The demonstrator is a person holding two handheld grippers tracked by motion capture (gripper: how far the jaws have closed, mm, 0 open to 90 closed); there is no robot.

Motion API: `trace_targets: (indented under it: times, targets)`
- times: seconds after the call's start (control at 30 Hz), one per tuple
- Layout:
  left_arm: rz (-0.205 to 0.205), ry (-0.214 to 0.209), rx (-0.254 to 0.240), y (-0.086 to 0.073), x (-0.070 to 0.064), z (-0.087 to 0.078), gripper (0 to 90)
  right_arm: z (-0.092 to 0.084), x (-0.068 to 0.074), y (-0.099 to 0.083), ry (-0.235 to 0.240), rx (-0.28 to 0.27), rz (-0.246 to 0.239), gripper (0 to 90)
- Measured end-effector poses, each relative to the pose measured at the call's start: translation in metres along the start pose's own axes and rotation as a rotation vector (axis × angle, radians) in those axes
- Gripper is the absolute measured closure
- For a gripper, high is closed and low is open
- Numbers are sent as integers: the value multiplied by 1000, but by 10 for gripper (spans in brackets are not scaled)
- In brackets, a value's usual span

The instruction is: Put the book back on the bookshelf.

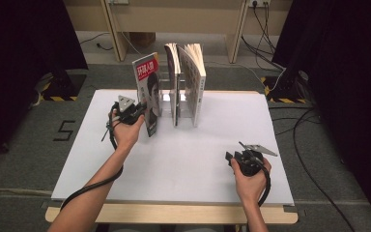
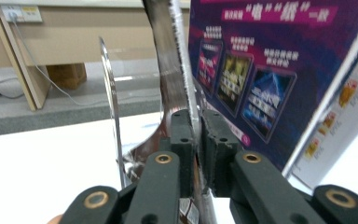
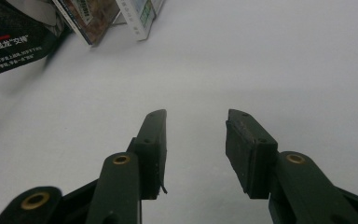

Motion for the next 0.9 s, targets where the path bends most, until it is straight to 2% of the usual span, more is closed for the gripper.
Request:
trace_targets:
  times: [0.13, 0.23, 0.3, 0.43, 0.47, 0.5, 0.67, 0.7, 0.77, 0.83, 0.9]
  targets:
    - [-14, -8, 25, -2, 1, 0, 796, 0, -1, 0, 0, 6, 9, 588]
    - [-83, -27, 38, 4, 5, 3, 760, 1, -1, 0, 0, 6, 3, 587]
    - [-99, -12, 41, 11, 9, 6, 706, 1, -1, -1, 1, 11, 3, 585]
    - [-157, 3, 29, 26, 17, 10, 661, 1, -2, -1, 3, 15, 1, 583]
    - [-157, 3, 29, 26, 17, 10, 659, 1, -2, -1, 3, 13, 4, 583]
    - [-184, 9, 24, 35, 22, 12, 658, 1, -3, 0, 2, 13, 6, 582]
    - [-232, 9, 26, 52, 33, 21, 686, 1, -3, 0, 5, 19, 7, 581]
    - [-241, 4, 27, 55, 34, 23, 693, 1, -3, 0, 5, 18, 7, 581]
    - [-297, -29, 31, 59, 37, 27, 713, 1, -3, 0, 11, 18, 10, 581]
    - [-279, -15, 36, 64, 38, 31, 741, 1, -3, 1, 21, 15, 19, 579]
    - [-287, -14, 50, 68, 38, 35, 766, 0, -2, 1, 25, 15, 15, 579]
Point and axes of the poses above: each handheld gripper's, and its own axes: z roughly forward along the jaws, y roughly out of its top, x roughly to its left, the point moved 1 cm from there along z, roughly forward along the jaws, and after that the axes turned 1 degree about x, right-handed, at the moved point
